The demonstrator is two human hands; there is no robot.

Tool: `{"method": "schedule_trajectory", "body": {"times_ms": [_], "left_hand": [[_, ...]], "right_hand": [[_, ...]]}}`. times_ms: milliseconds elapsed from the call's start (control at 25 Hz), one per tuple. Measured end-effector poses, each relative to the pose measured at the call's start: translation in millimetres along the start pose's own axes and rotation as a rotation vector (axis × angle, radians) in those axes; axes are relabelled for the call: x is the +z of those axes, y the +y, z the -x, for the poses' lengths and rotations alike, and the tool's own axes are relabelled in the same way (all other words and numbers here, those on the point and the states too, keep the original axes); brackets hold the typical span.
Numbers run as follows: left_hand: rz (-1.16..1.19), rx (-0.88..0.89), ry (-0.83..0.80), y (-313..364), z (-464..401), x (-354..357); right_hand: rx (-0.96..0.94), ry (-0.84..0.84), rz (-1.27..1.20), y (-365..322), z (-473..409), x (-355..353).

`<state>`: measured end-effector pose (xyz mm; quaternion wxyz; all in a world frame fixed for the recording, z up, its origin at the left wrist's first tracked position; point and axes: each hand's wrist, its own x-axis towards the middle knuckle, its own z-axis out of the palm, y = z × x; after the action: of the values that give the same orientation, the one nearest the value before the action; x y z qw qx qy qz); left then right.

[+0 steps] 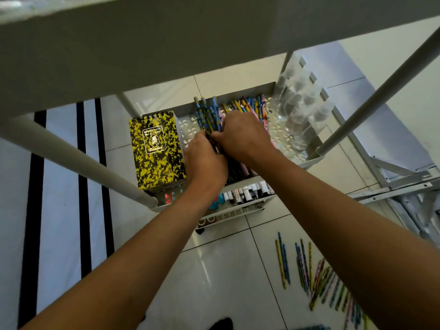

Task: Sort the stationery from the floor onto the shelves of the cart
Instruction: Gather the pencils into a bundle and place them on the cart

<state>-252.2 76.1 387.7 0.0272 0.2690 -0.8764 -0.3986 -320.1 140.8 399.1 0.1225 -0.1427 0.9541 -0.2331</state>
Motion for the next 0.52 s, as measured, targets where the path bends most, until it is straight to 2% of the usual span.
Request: {"method": "schedule_trajectory", "body": {"times_ms": [240,400,520], "left_hand": [[0.116,-0.001,0.048,0,8,2],[0.177,-0.038,0.032,-3,11,3],[0.193,-0.02,0.017,-6,11,2]], "right_hand": [[-0.155,0.147,0.097,-11,8,-2],[-0.155,0.147,0.094,-11,6,6],[-0.102,0.065,0.058,-5,7,8]]}}
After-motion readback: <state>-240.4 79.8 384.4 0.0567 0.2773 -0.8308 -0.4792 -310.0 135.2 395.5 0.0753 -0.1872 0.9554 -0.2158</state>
